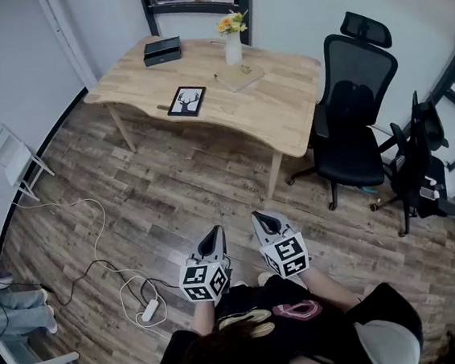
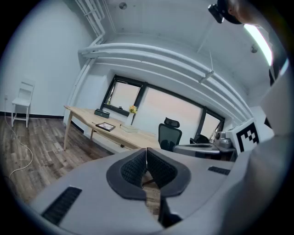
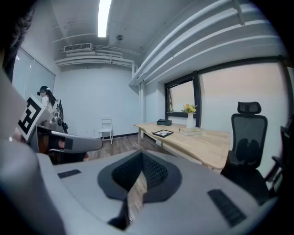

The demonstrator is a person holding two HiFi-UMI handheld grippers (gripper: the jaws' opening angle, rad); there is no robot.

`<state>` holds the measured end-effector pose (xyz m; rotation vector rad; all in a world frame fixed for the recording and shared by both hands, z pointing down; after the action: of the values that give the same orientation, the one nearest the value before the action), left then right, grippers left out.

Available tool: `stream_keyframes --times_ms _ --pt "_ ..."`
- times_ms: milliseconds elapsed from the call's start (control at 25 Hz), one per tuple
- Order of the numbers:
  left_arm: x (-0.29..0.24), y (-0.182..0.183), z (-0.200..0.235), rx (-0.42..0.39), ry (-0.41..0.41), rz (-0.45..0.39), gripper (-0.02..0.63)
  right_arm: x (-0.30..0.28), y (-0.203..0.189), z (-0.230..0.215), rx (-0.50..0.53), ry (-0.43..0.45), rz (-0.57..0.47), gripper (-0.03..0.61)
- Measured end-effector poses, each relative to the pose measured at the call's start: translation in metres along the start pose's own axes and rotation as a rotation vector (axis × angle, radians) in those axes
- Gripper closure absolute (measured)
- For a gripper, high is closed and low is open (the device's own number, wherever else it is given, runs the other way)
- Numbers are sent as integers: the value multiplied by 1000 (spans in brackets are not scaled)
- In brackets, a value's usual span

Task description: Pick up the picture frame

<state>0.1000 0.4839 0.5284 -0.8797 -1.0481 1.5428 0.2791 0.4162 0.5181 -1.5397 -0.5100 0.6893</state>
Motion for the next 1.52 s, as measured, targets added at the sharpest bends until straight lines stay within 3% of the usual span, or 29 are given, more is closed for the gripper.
stream_keyframes --times_ms 280,720,1000,1360,1520 --pt "10 -2 18 14 19 -5 592 -6 -9 18 20 -7 10 569" --pt "-9 -11 36 64 103 2 592 -38 -26 -15 -52 -3 26 569" --pt "-57 5 54 27 134 -10 592 -98 -19 -49 72 51 70 569" --pt "-147 15 62 -24 132 -12 592 -163 8 -110 108 89 24 569" --pt "-181 24 60 -98 161 -94 592 -184 13 -131 220 124 2 569"
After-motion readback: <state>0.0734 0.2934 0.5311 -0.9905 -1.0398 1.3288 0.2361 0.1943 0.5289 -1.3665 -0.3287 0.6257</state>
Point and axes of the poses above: the fingertips, and each gripper's own axes: x backward along the fingers, z to its left, y out of its top, the point moved 9 cm from there along x, backward along the fingers, and after that the axes turned 12 degrees about -z, right-handed, at the moved point
